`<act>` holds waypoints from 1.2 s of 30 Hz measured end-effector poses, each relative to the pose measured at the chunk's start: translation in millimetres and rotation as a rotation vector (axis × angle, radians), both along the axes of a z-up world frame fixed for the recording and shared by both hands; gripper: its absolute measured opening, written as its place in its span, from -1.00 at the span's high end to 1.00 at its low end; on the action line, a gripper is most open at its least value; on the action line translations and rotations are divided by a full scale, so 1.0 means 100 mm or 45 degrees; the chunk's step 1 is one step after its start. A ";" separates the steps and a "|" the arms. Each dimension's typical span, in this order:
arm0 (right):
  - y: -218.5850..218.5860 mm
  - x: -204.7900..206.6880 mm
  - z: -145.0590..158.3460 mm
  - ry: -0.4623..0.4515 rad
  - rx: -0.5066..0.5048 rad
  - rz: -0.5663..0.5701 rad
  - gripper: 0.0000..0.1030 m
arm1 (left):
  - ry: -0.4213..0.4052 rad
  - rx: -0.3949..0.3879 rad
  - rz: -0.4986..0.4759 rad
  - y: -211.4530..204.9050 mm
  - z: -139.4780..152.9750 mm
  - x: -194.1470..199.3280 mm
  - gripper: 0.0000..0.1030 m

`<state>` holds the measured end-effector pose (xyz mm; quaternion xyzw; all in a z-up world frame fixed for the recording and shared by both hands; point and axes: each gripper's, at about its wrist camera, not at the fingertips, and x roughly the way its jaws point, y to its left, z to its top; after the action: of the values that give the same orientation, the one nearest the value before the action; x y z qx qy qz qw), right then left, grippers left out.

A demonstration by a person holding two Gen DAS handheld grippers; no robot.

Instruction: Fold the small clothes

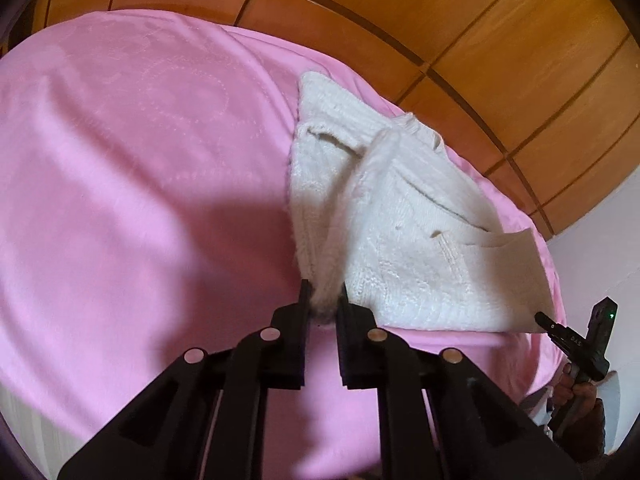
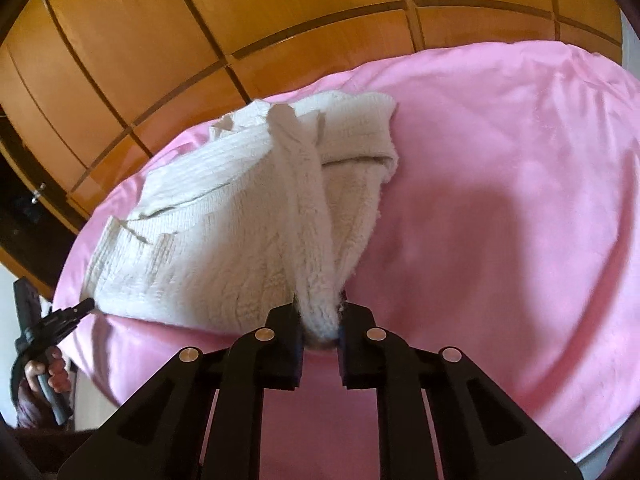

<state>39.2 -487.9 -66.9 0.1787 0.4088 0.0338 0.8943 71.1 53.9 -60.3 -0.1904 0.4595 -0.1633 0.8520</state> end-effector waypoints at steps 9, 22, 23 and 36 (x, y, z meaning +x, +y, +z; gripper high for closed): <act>-0.11 -0.54 -0.29 0.201 0.016 0.038 0.71 | 0.097 0.103 0.101 0.23 -0.09 -0.59 0.57; 0.77 0.21 -0.01 0.021 -0.183 0.266 0.13 | -0.100 0.251 -0.392 -0.97 0.13 0.06 0.29; 0.85 0.27 -0.05 0.027 -0.187 0.282 0.13 | -0.056 0.305 -0.413 -1.08 0.00 0.16 0.29; 1.10 0.42 -0.12 0.017 -0.267 0.348 0.92 | -0.193 0.209 -0.315 -0.96 0.09 0.14 0.93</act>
<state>81.0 -377.5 -79.2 0.0273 0.4364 0.1109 0.8925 84.7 -42.3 -51.6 -0.0492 0.4256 -0.2428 0.8703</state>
